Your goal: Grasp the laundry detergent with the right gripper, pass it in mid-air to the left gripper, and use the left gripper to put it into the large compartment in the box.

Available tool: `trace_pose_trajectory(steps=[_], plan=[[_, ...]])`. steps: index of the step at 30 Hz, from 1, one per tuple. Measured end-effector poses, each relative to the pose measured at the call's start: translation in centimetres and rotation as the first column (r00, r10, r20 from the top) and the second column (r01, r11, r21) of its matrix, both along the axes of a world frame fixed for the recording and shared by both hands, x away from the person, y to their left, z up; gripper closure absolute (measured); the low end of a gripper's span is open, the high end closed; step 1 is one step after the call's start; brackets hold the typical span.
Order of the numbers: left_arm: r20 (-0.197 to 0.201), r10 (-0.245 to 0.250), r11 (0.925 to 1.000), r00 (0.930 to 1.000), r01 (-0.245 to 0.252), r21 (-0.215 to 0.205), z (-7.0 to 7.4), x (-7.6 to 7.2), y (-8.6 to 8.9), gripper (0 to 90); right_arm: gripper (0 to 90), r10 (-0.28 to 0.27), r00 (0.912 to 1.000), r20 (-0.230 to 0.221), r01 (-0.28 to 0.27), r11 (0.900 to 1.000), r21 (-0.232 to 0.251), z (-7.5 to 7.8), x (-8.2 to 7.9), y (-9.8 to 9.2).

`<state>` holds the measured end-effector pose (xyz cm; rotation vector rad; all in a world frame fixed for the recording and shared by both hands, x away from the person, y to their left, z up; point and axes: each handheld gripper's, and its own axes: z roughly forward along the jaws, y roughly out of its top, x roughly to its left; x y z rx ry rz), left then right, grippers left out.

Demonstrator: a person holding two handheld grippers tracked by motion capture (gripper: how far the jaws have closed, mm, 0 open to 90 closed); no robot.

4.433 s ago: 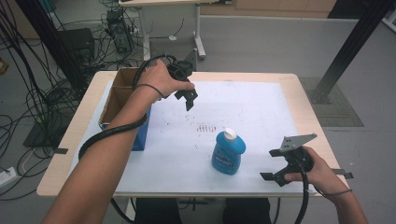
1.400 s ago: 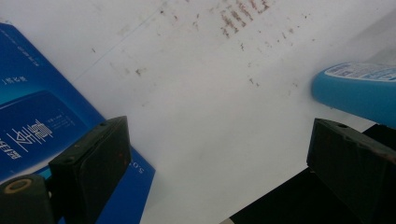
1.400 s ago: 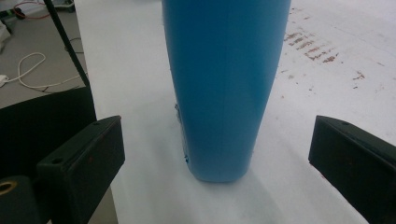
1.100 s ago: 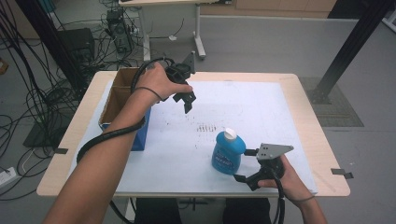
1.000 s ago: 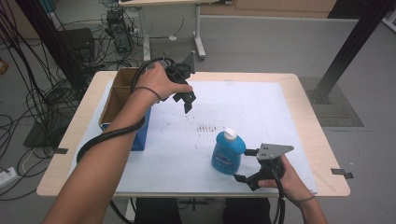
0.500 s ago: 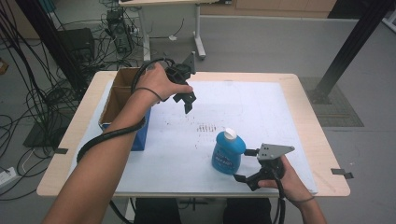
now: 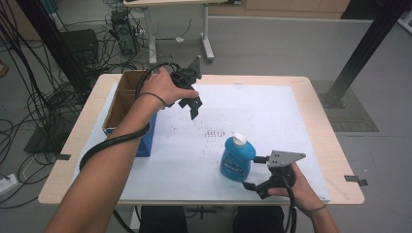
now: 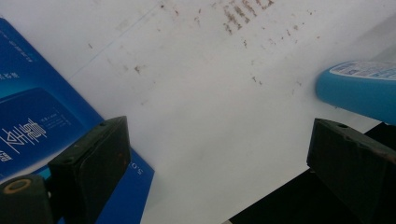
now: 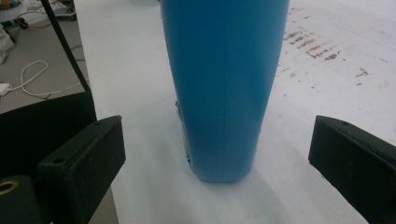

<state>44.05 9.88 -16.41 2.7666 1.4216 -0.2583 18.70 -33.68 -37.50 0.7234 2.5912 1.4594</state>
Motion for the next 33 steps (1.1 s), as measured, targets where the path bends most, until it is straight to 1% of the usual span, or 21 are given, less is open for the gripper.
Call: trace_pose_trajectory(steps=[5, 12, 17, 23, 33], plan=[[0.003, 0.008, 1.0, 1.0, -0.008, -0.001, 0.05, -0.03, 0.1, 6.8, 3.7, 0.002, 1.0, -0.002, -0.002, 1.0, 0.003, -0.08, 0.1, -0.02], [0.0, 0.008, 1.0, 1.0, -0.008, -0.001, 0.01, -0.03, 0.22, 6.6, 3.8, 0.002, 1.0, -0.004, -0.002, 1.0, 0.006, -0.19, 0.19, 0.04], [-0.002, 0.011, 0.9999, 0.9999, -0.011, -0.003, 0.08, 0.0, 0.18, 6.6, 3.8, 0.005, 1.0, -0.004, -0.005, 1.0, 0.001, -0.15, 0.31, 0.08], [0.003, 0.0, 1.0, 1.0, 0.0, -0.002, 0.13, -0.02, -0.08, 6.6, 3.9, 0.002, 1.0, -0.005, -0.002, 1.0, 0.004, -0.15, 0.29, 0.08], [0.006, -0.005, 1.0, 1.0, 0.005, -0.004, -0.2, 0.03, -0.24, 6.6, 4.0, 0.001, 1.0, -0.007, -0.001, 1.0, 0.002, -0.3, 0.4, 0.09]])
